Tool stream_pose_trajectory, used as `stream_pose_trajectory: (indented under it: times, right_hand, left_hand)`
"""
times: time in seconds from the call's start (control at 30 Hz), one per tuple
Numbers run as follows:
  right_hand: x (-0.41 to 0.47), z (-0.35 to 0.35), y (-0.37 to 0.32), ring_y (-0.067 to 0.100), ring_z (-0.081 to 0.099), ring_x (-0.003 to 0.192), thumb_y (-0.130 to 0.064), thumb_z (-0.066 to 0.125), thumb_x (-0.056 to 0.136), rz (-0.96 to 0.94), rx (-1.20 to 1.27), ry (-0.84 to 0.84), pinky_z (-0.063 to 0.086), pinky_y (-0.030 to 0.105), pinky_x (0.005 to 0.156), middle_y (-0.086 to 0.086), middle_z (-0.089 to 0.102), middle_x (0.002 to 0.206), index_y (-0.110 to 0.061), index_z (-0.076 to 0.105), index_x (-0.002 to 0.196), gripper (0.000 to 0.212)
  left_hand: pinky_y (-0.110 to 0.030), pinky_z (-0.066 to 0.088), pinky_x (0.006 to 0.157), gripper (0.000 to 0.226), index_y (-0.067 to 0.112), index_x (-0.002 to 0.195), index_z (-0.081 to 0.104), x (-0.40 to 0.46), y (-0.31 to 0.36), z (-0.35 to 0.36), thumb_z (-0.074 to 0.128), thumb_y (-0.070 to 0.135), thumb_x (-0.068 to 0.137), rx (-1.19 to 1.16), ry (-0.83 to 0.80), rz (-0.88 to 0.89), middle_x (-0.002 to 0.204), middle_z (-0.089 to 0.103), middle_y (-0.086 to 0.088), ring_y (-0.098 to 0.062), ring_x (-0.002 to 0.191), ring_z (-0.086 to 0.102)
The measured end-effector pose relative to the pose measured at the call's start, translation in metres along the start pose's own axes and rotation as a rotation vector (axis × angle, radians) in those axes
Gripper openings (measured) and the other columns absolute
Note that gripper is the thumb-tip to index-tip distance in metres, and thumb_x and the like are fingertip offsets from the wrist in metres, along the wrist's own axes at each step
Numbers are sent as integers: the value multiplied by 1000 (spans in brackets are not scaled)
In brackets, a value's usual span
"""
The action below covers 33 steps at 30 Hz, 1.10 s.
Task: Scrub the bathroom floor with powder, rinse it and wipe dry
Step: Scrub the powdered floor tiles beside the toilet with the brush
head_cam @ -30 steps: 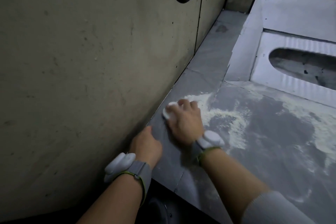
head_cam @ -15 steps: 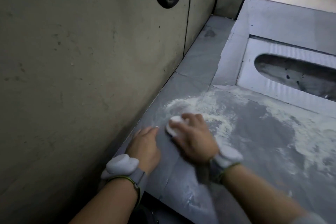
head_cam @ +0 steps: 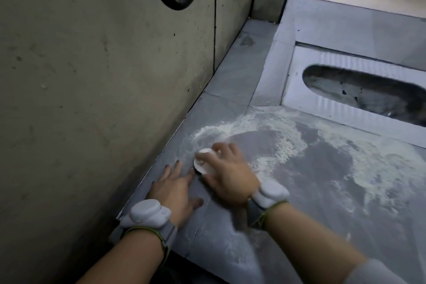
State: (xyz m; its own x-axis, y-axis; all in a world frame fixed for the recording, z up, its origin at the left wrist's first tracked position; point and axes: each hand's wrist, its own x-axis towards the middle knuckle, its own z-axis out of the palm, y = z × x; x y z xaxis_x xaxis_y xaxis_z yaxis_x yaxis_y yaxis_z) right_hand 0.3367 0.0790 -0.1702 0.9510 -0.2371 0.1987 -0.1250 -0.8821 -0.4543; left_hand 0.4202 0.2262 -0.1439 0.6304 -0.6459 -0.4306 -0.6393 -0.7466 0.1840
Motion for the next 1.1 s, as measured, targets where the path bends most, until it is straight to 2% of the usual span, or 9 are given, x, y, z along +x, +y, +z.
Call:
stream_pose_trajectory:
  times: [0.17, 0.23, 0.33, 0.5, 0.63, 0.8, 0.93, 1.07, 1.1]
  right_hand:
    - [35, -10, 46, 30, 42, 111, -45, 62, 85, 383, -104, 125, 38, 38, 94, 6, 51, 122, -37, 60, 122, 37]
    - [32, 1, 28, 28, 43, 106, -43, 61, 87, 320, -83, 166, 40, 39, 91, 6, 52, 120, -35, 61, 120, 34]
    - [14, 12, 15, 29, 44, 100, -48, 52, 90, 19, -53, 49, 44, 40, 86, 8, 53, 116, -32, 59, 121, 35]
    - [39, -15, 57, 30, 41, 107, -46, 58, 88, 410, -133, 148, 41, 44, 94, 8, 53, 123, -37, 57, 128, 41]
    - [9, -8, 37, 30, 41, 108, -50, 54, 88, 92, -52, 32, 41, 42, 93, 9, 51, 124, -36, 57, 127, 42]
    - [34, -25, 73, 33, 41, 111, -47, 60, 88, 485, -99, 175, 38, 43, 98, 11, 53, 124, -36, 59, 127, 40]
    - [13, -7, 44, 31, 43, 109, -47, 57, 89, 81, -68, 30, 41, 42, 93, 9, 53, 123, -35, 58, 126, 39]
    - [50, -31, 67, 32, 41, 113, -49, 59, 88, 483, -126, 128, 38, 42, 97, 9, 52, 123, -40, 58, 126, 39]
    - [56, -27, 60, 31, 40, 115, -50, 59, 88, 455, -86, 148, 38, 40, 98, 8, 52, 123, -40, 59, 125, 38]
  left_hand:
    - [-44, 23, 115, 81, 37, 150, 17, 0, -1, 3, 57, 58, 84, 4, 3, 1, 162, 1, 3, -22, 148, 2]
    - [-45, 22, 115, 80, 37, 150, 17, 1, -2, 3, 57, 57, 83, 5, -2, 4, 162, 1, 2, -23, 148, 2]
    - [-46, 21, 115, 79, 37, 150, 17, 2, -3, 2, 57, 56, 84, 1, 0, 4, 162, 0, 2, -23, 148, 0]
    - [-46, 17, 115, 80, 36, 150, 14, 0, -3, 3, 56, 56, 86, 3, -1, 2, 161, -1, 3, -21, 148, -2]
    - [-46, 16, 116, 79, 36, 150, 13, 0, -2, 4, 55, 55, 87, -2, -4, 0, 162, -2, 3, -22, 148, -2]
    - [-46, 15, 116, 78, 35, 151, 11, 0, -2, 5, 53, 56, 88, 15, -9, 2, 161, -3, 2, -22, 148, -3]
    - [-47, 15, 116, 79, 35, 151, 11, 0, -3, 5, 54, 55, 88, 5, -12, -3, 161, -3, 3, -22, 148, -4]
    - [-47, 15, 116, 79, 35, 151, 11, 0, -2, 5, 54, 55, 88, 13, -11, -1, 161, -4, 3, -22, 148, -4]
    - [-47, 16, 116, 78, 35, 151, 12, 0, -2, 5, 54, 55, 88, 17, -5, 2, 161, -4, 3, -22, 148, -3]
